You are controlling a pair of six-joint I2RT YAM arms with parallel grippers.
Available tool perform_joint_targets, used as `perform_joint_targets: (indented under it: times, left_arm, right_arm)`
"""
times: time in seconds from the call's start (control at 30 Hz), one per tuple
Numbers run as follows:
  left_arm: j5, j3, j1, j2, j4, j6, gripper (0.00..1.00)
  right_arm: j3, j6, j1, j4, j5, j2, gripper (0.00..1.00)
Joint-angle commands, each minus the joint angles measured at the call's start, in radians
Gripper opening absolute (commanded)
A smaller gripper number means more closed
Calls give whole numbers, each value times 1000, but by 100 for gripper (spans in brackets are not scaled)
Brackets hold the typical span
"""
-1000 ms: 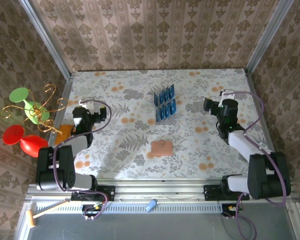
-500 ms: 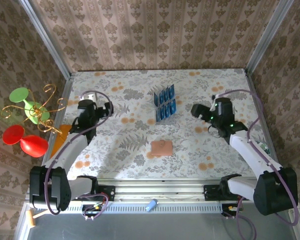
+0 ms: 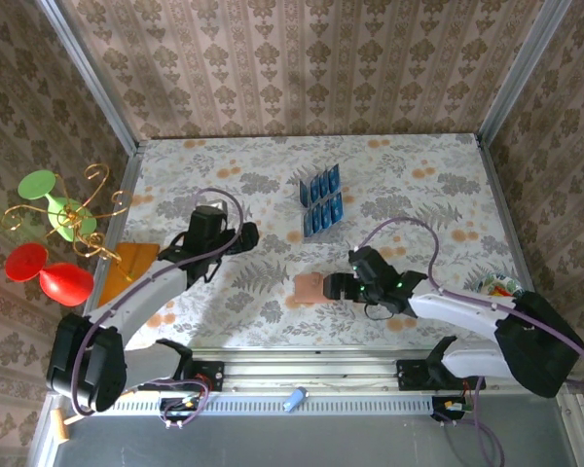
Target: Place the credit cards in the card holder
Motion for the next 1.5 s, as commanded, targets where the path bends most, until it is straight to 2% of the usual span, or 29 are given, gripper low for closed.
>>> perform_joint_targets:
  times: [0.0, 0.27, 0.5, 0.7, 0.9, 1.13, 1.2, 1.3, 1.4, 1.47]
  left_arm:
    - [13, 6, -36, 39, -26, -37, 100]
    - [16, 29, -57, 75, -28, -34, 100]
    - [2, 35, -50, 71, -24, -5, 100]
    - [42, 66, -12, 94, -53, -5, 100]
    - [106, 81, 53, 79, -84, -25, 100]
    - [161, 75, 58, 54, -106, -43, 100]
    - [178, 68, 56, 53, -105, -59, 100]
    - [212, 54, 50, 52, -99, -86, 100]
    - [247, 26, 32, 45, -77, -122, 100]
    - [261, 6, 21, 41, -53, -150, 100]
  right_arm:
    - [-18, 92, 59, 76, 74, 42, 87]
    - [41, 139, 175, 135, 86, 164, 87]
    - [173, 147, 253, 163, 56, 278, 86]
    - [294, 135, 282, 168, 19, 352, 83]
    - [330, 63, 282, 81, 58, 305, 81]
    - [329, -59, 237, -99, 148, 241, 78]
    - [312, -83, 196, -93, 115, 238, 74]
    - [285, -97, 119, -45, 6, 249, 60]
    - [268, -102, 70, -15, -61, 259, 54]
    - [256, -99, 50, 4, -84, 263, 53]
